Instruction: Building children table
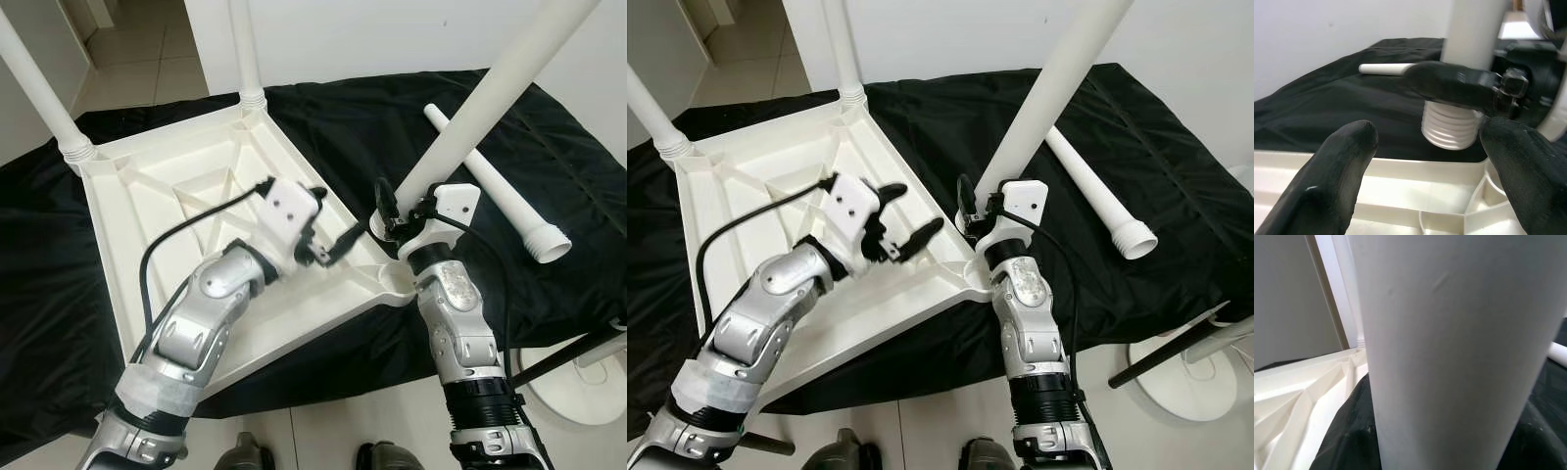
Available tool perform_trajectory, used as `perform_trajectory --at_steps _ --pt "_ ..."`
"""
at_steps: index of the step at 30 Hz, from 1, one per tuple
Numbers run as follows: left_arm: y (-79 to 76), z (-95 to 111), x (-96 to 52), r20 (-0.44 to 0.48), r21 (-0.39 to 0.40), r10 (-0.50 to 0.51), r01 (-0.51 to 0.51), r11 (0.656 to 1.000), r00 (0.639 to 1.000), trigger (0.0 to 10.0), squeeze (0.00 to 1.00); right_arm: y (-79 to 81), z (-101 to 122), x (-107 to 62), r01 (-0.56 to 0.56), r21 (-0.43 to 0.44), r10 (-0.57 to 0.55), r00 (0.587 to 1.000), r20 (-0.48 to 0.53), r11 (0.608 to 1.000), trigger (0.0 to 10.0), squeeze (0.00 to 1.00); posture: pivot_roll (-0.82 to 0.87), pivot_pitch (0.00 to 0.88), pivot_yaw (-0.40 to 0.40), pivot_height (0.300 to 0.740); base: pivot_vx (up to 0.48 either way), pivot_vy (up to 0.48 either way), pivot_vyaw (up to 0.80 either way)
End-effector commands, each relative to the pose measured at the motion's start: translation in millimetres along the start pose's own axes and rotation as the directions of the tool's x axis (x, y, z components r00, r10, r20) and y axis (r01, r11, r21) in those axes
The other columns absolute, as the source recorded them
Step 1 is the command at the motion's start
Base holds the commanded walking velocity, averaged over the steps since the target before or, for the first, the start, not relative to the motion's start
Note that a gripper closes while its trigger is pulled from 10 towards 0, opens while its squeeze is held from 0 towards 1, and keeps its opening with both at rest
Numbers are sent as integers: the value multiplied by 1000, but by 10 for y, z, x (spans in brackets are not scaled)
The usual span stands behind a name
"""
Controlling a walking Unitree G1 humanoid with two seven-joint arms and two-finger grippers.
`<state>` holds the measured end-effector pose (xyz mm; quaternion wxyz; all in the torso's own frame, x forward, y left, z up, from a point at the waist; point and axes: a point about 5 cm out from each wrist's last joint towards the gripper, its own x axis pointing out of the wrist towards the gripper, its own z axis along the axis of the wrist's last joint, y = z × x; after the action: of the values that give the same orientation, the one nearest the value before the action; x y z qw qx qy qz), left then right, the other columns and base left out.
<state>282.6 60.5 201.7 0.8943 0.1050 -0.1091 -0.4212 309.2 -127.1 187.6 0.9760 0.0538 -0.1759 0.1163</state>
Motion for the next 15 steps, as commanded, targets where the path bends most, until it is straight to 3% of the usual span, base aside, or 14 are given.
perform_trajectory --at_steps 1,8,15 --pt "-59 -62 -44 -35 35 -55 56 998 998 10000 0 22 17 -22 -16 7 16 1000 -4 1000 10000 0 -77 70 42 740 0 0 0" --pt "-123 -104 -114 -42 40 -78 79 996 996 10000 0 25 -38 -134 -52 -48 49 997 -64 997 10000 0 -77 85 42 740 0 0 0" --pt "-99 -198 -243 -93 -40 -98 95 995 991 10000 0 54 -222 -345 -112 -53 100 977 -187 992 10000 0 -81 104 42 740 0 0 0"
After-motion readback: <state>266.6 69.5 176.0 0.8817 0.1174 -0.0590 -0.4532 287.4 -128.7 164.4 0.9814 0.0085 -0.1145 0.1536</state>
